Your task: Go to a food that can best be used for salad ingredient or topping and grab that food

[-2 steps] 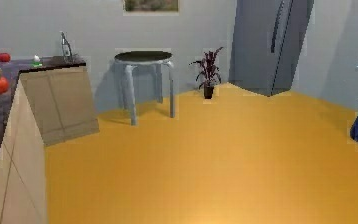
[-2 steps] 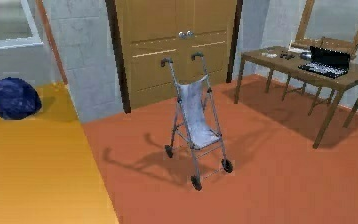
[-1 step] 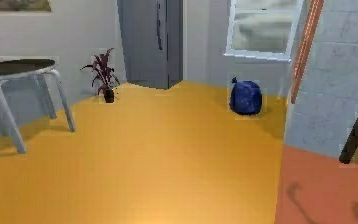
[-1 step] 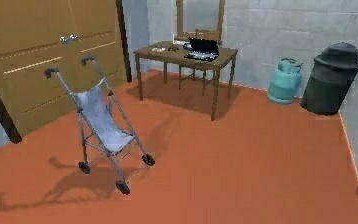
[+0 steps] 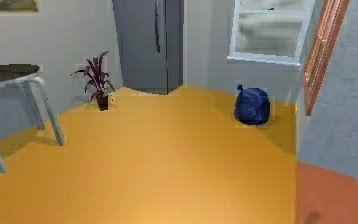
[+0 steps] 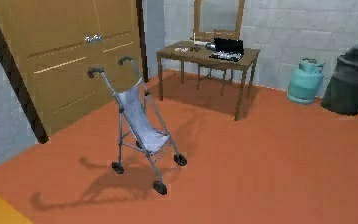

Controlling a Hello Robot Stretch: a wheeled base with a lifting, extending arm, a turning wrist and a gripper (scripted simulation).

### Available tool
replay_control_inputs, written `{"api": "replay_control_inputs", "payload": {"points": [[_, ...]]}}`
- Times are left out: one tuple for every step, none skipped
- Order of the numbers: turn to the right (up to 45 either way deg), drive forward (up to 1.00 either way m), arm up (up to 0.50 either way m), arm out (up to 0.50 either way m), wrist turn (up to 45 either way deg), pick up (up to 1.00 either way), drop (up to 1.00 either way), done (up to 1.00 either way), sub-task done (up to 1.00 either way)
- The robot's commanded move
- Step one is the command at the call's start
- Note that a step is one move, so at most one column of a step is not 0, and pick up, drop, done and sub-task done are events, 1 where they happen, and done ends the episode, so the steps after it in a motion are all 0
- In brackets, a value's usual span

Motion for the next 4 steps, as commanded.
{"api": "replay_control_inputs", "payload": {"points": [[-45.0,0.00,0.00,0.00,0.0,0.00,0.00,0.00,0.00],[-9.0,0.00,0.00,0.00,0.0,0.00,0.00,0.00,0.00],[0.0,0.90,0.00,0.00,0.0,0.00,0.00,0.00,0.00],[-45.0,0.00,0.00,0.00,0.0,0.00,0.00,0.00,0.00]]}}
